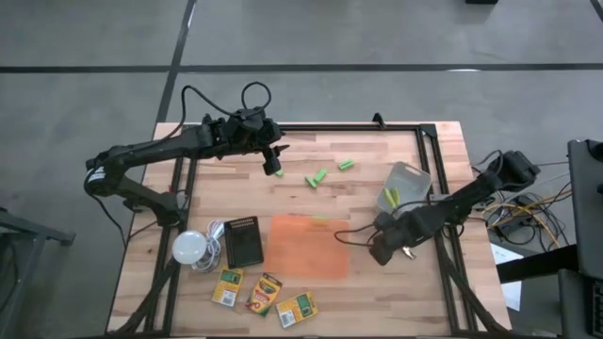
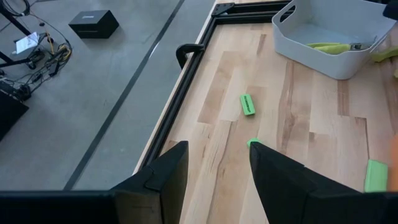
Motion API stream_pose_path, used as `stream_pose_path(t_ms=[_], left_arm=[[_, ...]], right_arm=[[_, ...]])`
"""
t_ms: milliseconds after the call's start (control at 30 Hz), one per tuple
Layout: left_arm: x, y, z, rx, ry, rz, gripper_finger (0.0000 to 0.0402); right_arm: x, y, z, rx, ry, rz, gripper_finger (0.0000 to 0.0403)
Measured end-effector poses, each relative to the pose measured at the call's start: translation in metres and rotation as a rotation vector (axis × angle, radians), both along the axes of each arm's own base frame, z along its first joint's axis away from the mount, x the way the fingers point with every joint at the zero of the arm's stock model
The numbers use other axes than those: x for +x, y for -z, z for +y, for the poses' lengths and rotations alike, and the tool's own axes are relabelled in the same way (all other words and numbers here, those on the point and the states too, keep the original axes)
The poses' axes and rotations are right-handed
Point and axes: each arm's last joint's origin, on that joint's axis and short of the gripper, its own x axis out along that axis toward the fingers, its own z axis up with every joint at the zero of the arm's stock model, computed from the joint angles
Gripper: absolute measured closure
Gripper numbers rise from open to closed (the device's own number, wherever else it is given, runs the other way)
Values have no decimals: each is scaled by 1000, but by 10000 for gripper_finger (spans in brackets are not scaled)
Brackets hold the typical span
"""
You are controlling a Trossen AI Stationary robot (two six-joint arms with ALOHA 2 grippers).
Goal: Pick & Place School Supplies
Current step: Put the green hole puncher into the gray bin
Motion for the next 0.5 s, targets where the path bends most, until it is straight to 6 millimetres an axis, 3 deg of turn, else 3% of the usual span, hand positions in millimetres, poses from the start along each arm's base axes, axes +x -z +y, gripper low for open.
stream_pose_path(t_ms=[500], left_arm=[[0,0,0,-1,0,0,225]], right_arm=[[-14,-5,-16,39,53,-60,298]])
